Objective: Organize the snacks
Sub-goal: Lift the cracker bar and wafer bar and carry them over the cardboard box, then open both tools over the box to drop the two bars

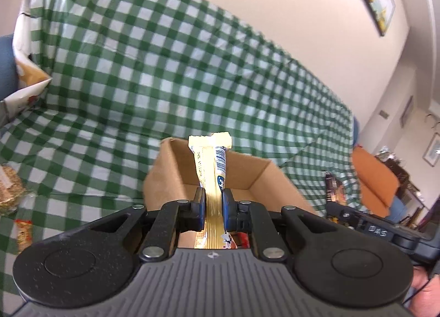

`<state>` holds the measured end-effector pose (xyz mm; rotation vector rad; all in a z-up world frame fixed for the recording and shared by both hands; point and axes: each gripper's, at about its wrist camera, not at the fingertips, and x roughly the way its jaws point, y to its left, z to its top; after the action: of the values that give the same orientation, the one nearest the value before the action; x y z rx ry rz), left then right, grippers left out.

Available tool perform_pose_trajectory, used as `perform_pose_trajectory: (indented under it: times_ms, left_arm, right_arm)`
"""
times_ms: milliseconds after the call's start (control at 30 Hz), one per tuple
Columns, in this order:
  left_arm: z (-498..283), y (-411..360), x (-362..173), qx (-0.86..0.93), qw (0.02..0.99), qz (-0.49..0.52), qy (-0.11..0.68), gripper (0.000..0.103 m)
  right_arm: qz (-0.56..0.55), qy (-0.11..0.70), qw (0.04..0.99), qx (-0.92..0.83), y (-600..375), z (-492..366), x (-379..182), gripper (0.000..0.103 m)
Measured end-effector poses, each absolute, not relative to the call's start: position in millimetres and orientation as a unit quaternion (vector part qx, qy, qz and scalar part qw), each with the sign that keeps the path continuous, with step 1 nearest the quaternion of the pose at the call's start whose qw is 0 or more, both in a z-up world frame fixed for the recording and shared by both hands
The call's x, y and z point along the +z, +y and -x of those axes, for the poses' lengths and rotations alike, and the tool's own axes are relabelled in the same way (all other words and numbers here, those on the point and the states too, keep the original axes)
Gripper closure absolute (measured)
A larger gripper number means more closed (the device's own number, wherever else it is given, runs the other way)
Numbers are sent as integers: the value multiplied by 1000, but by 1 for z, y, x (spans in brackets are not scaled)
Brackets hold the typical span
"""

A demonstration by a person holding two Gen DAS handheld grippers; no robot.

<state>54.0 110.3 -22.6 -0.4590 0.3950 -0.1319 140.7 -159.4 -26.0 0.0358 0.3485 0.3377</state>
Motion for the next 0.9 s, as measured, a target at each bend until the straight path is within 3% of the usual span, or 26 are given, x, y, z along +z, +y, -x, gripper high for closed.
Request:
perform_pose_trajectory:
  times_ms: [700, 733, 767, 833, 867, 900]
  left_arm:
    - [-47, 64, -8, -198, 945, 235, 115, 90]
    - [-48, 63, -9, -199, 943, 240, 114, 89]
    - [-49, 63, -9, -196, 942, 245, 116, 76]
    - [-51, 66, -11, -190, 940, 256, 120, 59]
    - [-50, 69, -11, -184, 941, 259, 118, 59]
    - [-49, 73, -11, -180, 941, 263, 116, 59]
  right_arm:
    - [-45, 53, 992, 104, -160, -114, -11, 62]
    - [-44, 53, 992, 109, -157, -114, -11, 62]
    - [-41, 53, 992, 110, -153, -114, -11, 61]
    - [-33, 50, 993, 101, -144, -114, -11, 47]
    - [-32, 47, 994, 98, -141, -113, -11, 33]
    - [-34, 46, 993, 99, -138, -113, -10, 31]
